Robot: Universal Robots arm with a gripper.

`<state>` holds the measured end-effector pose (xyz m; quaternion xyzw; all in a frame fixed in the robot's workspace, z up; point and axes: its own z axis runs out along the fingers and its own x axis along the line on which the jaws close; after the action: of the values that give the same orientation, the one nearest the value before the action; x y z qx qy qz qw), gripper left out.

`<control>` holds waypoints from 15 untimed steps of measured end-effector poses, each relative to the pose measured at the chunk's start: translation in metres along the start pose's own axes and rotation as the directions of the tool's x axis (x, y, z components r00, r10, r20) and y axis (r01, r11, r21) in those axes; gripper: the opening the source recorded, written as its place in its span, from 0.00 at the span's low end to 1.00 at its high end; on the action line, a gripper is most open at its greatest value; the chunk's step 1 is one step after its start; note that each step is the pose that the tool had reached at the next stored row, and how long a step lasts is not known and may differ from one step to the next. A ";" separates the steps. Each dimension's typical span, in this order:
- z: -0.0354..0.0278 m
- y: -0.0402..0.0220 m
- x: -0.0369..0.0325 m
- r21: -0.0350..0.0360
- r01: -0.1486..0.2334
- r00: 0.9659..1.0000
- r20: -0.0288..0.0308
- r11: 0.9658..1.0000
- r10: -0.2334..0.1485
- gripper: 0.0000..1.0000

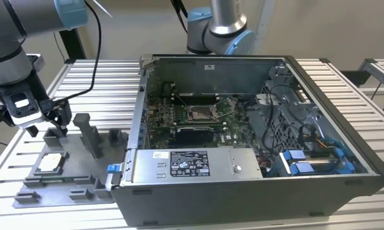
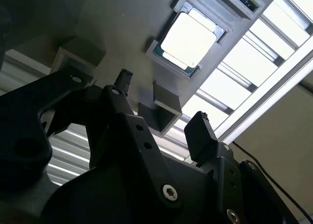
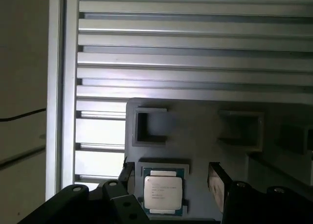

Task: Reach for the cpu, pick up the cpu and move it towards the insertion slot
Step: 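Pick up the cpu and move it towards the insertion slot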

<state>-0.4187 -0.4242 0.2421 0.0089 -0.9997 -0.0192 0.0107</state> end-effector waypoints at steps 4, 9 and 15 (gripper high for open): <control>0.0038 -0.0001 -0.0001 0.000 0.000 1.000 -0.001 1.000 0.000 1.00; 0.0087 -0.0004 -0.0002 0.000 0.000 1.000 -0.001 1.000 0.000 1.00; 0.0143 -0.0006 0.0003 0.000 0.000 1.000 -0.002 1.000 0.000 1.00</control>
<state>-0.4193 -0.4242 0.2278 0.0089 -0.9997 -0.0192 0.0116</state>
